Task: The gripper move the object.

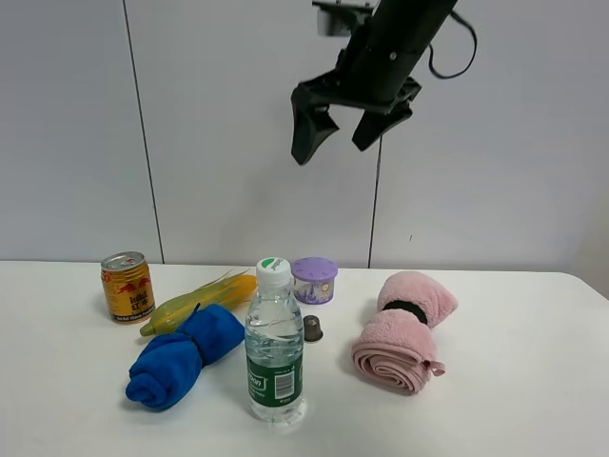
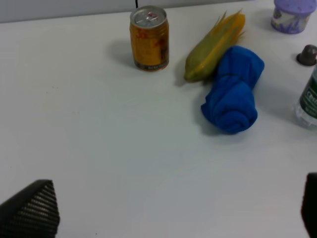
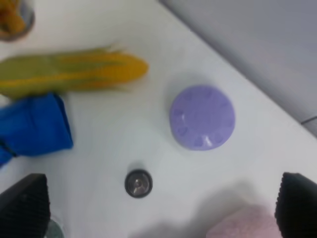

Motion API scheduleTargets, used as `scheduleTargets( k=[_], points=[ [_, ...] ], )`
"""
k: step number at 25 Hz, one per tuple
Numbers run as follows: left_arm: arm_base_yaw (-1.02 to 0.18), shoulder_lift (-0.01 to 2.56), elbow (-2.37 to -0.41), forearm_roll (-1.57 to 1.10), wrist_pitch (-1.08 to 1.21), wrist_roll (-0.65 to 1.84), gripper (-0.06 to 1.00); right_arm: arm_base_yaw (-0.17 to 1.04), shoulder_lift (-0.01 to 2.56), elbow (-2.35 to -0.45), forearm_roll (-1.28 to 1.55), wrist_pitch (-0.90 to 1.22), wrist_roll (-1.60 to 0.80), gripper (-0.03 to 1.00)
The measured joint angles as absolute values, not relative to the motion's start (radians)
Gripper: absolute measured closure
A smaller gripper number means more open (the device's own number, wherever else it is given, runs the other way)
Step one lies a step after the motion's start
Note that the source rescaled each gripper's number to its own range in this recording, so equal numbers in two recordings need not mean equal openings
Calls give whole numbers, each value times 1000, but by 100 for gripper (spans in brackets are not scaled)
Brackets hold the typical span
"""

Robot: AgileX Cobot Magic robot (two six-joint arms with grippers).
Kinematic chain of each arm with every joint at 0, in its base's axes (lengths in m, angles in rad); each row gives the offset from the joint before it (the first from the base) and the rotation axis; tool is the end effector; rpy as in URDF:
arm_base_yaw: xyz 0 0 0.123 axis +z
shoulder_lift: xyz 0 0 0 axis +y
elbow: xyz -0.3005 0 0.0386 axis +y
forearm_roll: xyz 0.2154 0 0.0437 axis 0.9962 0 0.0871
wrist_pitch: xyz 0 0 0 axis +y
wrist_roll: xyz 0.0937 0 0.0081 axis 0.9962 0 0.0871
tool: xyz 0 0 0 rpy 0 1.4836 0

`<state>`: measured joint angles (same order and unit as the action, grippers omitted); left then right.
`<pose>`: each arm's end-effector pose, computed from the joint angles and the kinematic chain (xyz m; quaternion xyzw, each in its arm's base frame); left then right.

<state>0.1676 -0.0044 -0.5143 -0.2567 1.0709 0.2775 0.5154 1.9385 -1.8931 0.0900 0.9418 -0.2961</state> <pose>-0.0485 -0.0295 0.2650 0.0531 0.8424 -0.0097 0.5362 0.3617 0.2128 0.3500 -0.3604 0.8719 0.0788 0.3221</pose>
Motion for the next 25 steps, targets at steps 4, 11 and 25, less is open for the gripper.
scheduleTargets(
  k=[4,11,25],
  points=[
    [168,-4,-514,-257,1071,277,-6,515,1860,-1893,90,954,-279,-3],
    [168,-4,-514,-257,1072,277,-6,516,1781,-1893,77,969,-276,-3],
    [168,-4,-514,-257,1072,277,-6,419,1674,-1893,-119,960,-227,-3]
  ],
)
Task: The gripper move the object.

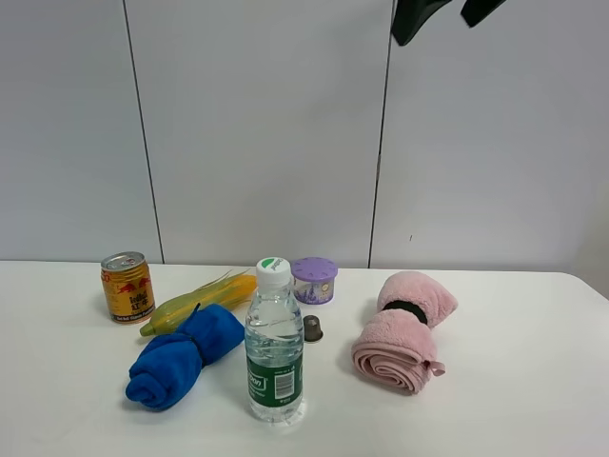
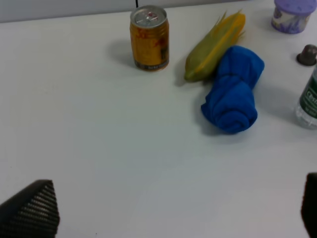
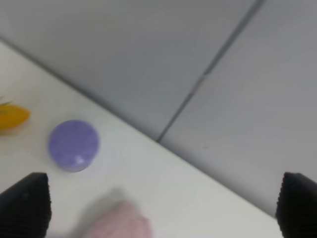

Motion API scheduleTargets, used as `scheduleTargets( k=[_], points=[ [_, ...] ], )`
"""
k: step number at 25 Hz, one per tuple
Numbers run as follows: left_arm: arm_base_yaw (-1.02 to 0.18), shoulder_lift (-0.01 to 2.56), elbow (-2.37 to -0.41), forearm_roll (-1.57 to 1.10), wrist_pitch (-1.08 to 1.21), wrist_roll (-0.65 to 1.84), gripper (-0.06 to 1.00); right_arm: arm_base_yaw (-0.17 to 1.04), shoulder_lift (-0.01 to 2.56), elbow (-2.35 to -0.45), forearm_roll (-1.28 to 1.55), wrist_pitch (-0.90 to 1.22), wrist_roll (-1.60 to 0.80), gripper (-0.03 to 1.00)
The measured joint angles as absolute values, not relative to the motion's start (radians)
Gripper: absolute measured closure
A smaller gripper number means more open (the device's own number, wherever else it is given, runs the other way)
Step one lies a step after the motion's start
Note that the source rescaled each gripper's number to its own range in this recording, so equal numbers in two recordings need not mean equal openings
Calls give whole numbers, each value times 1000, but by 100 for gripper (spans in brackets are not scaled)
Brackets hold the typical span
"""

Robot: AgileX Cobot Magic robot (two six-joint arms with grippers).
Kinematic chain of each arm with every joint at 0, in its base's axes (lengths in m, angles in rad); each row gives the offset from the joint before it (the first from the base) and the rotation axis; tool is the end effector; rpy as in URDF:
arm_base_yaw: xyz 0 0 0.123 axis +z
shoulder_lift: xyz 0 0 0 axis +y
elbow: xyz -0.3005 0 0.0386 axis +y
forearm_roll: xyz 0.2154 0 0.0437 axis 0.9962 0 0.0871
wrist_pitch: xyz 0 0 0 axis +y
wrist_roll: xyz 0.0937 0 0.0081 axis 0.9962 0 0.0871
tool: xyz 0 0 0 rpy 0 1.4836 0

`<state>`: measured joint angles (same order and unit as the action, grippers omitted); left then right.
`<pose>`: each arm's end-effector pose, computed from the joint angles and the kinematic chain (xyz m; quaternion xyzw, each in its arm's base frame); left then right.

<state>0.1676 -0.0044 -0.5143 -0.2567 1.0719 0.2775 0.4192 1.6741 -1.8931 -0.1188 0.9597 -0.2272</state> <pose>-0.0486 -0.0295 0.2649 0.0532 0.8426 -0.0098 0.5358 0.3185 0.1319 0.4506 -0.2928 0.8459 -0.0160 0.4455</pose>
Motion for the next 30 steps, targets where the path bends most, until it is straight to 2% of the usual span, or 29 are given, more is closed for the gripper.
scheduleTargets(
  k=[10,20,27,30],
  points=[
    [168,-4,-514,-257,1072,277,-6,244,1485,-1892,-169,970,-220,-3],
    [168,-4,-514,-257,1072,277,-6,-46,1282,-1892,-170,1109,-220,-3],
    [168,-4,-514,-257,1072,277,-6,-72,1119,-1882,-148,1206,-223,-3],
    [168,-4,-514,-257,1072,277,-6,-72,1023,-1791,-142,1205,-231,-3]
  ],
)
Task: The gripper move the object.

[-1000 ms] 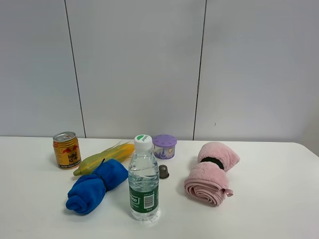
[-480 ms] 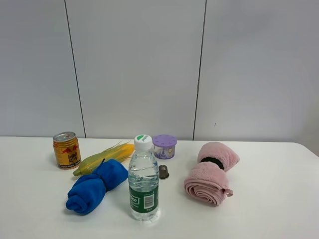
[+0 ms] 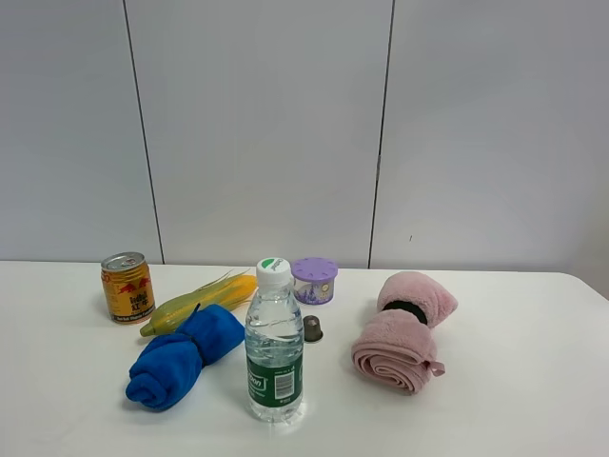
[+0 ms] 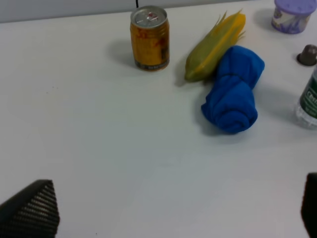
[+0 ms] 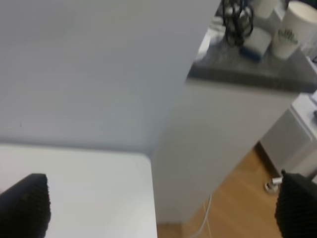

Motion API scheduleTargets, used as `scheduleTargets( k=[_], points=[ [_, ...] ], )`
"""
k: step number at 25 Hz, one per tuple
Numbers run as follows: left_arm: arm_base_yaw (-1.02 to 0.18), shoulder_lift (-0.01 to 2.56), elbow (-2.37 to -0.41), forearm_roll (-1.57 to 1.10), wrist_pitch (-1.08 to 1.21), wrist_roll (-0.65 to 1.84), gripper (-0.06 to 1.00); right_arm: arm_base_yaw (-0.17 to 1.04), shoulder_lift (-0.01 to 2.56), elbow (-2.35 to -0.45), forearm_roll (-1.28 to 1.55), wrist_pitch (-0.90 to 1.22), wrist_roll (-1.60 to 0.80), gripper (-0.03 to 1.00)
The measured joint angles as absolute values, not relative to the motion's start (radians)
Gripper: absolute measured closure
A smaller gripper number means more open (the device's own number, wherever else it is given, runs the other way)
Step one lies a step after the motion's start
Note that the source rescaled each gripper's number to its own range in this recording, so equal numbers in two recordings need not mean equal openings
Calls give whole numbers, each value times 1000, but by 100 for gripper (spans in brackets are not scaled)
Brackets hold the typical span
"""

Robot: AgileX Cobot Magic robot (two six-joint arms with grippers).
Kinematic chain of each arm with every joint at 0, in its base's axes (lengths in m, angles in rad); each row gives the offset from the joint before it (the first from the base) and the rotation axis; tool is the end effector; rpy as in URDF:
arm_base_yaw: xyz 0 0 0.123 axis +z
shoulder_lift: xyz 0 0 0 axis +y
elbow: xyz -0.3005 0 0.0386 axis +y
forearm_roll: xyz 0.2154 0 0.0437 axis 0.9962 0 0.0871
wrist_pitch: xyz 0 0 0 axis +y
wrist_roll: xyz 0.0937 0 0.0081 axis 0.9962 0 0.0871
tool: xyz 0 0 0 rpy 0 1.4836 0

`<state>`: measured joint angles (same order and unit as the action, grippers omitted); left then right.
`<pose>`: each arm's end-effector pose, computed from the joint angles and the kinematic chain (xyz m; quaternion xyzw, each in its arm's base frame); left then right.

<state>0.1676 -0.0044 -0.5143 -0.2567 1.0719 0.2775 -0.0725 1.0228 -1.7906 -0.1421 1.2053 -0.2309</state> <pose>-0.0486 -0.0295 0.2649 0.0532 0.8426 -0.0098 0.5358 0.0875 -0.0188 0.5489 -0.0475 0.8162 -0.1545 0.5547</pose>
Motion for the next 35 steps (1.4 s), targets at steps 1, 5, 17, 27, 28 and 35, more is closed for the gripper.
scheduleTargets(
  k=[1,5,17,27,28,35],
  points=[
    [168,-4,-514,-257,1072,277,-6,-73,983,-1737,-142,1205,-234,-3],
    [168,-4,-514,-257,1071,277,-6,-73,812,-1474,-142,1164,-238,-3],
    [168,-4,-514,-257,1071,277,-6,-73,351,-743,-42,1070,-93,-3],
    [168,-4,-514,-257,1071,277,-6,-73,220,-532,38,1096,-89,-3],
    [168,-4,-514,-257,1071,277,-6,-73,206,-520,38,1092,-89,-3],
    [168,-4,-514,-257,1071,277,-6,-73,112,-506,38,1069,-88,-3]
  ],
)
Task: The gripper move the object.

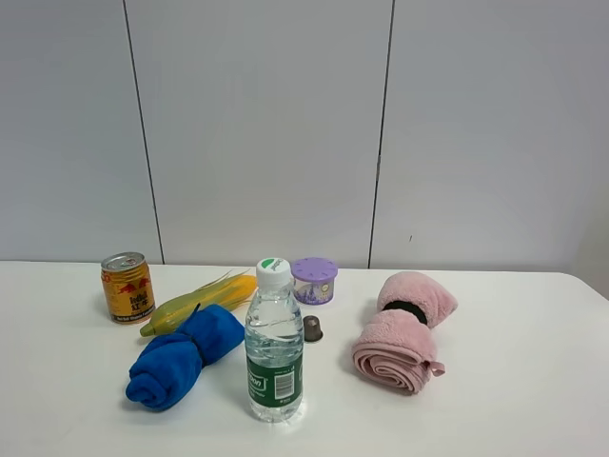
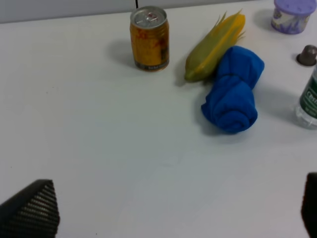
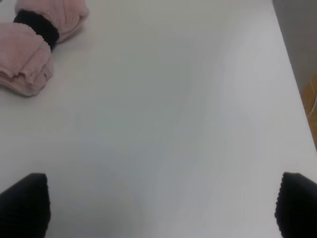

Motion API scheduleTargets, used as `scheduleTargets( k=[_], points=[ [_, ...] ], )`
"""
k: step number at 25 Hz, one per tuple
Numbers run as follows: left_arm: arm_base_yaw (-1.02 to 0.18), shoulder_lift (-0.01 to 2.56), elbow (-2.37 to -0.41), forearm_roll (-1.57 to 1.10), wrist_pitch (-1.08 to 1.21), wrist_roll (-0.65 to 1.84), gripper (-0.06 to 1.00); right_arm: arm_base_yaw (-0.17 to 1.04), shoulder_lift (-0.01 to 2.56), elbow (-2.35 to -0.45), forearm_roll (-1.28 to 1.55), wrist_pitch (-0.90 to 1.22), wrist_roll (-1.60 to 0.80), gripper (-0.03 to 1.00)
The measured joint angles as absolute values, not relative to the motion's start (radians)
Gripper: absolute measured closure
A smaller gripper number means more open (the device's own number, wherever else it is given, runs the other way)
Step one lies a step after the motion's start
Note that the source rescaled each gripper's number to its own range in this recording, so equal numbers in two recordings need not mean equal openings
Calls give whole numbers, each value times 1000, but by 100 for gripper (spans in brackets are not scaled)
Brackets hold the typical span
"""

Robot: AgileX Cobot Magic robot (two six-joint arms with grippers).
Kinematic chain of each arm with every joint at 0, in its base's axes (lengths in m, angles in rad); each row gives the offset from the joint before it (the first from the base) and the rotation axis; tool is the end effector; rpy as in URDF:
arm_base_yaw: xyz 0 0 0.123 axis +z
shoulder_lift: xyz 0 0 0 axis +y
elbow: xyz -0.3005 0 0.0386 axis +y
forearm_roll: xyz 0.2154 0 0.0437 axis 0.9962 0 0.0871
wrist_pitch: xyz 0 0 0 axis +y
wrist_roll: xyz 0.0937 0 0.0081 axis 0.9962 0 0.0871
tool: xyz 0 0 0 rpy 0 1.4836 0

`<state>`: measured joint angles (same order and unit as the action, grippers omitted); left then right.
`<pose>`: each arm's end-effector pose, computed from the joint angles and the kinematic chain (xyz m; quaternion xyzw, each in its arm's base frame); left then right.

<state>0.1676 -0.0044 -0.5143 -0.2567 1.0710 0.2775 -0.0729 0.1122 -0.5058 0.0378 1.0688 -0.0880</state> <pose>-0.0485 -0.0295 0.2650 0.0531 0.8424 -0.0097 0.5362 -0.0336 0.0056 0.2658 -0.0065 0.8815 -0.0191 0.4718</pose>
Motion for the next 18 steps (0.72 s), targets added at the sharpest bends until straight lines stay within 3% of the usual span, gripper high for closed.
scheduleTargets(
  k=[18],
  points=[
    [168,-4,-514,-257,1071,277,-6,-73,-2,-505,36,1069,-88,-3]
  ],
)
